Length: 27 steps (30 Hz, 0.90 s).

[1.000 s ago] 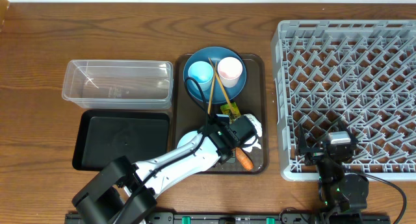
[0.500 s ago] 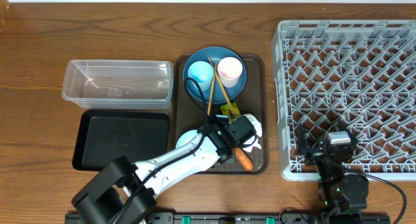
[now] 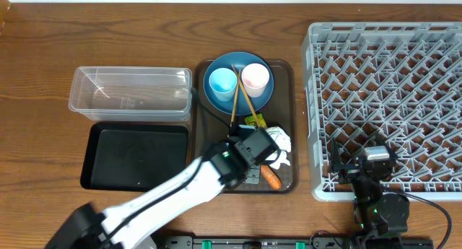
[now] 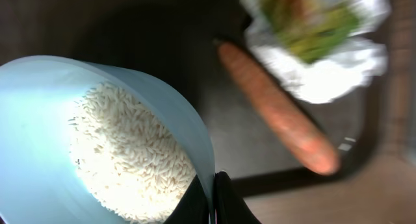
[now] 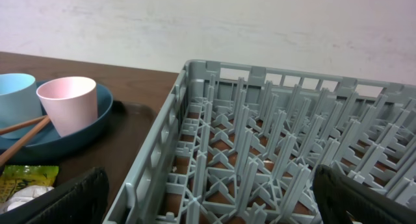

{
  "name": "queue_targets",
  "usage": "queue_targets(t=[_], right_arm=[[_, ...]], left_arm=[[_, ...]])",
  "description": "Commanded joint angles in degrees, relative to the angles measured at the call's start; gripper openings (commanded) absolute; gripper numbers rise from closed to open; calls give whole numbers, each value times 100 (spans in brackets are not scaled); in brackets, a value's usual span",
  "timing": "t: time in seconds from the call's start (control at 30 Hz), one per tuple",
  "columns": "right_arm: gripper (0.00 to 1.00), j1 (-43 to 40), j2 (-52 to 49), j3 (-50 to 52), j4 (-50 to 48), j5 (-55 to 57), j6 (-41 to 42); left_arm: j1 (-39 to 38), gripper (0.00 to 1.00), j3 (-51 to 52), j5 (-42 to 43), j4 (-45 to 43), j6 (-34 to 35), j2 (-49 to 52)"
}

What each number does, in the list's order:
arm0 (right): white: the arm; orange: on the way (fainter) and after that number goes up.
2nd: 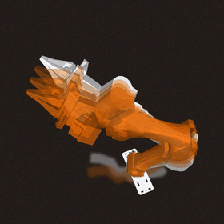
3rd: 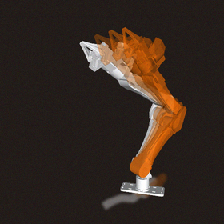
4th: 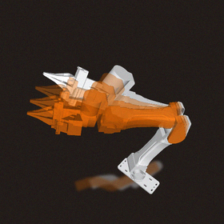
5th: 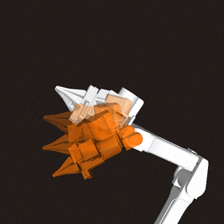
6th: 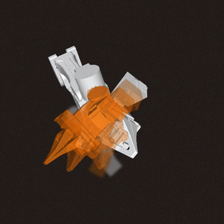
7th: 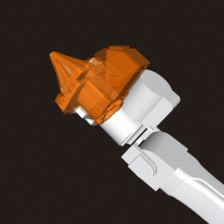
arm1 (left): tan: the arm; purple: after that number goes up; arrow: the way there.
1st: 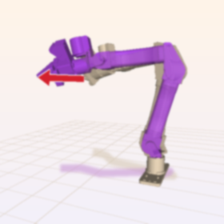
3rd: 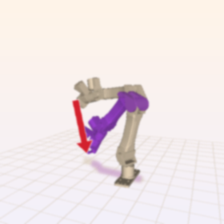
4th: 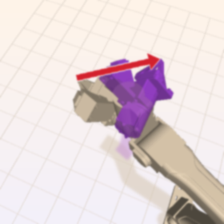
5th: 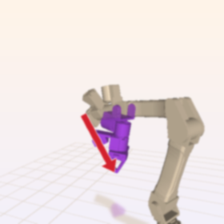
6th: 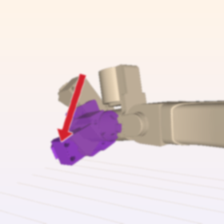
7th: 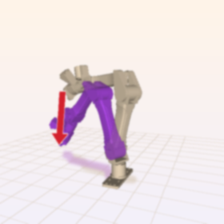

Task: Sort waste into correct bins and load items into the dishwasher rack
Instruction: 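Lift the rice bowl with the left gripper over the black tray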

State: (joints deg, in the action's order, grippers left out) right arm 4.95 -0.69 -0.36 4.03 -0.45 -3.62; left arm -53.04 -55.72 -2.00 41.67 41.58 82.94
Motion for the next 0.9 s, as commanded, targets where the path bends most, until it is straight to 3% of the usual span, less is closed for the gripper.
queue_targets(t=[0.0,0.17,0.47,0.87], right_arm=[[99,33,39,7,24,0,-74],[99,33,39,7,24,0,-74],[99,33,39,7,24,0,-74],[99,33,39,7,24,0,-74]], left_arm=[[57,6,52,-17,92,-326,-570],[560,6,52,-15,573,-350,-1349],[2304,6,52,74,1349,-1180,-2621],[5115,6,52,1628,1484,-2406,-3056]])
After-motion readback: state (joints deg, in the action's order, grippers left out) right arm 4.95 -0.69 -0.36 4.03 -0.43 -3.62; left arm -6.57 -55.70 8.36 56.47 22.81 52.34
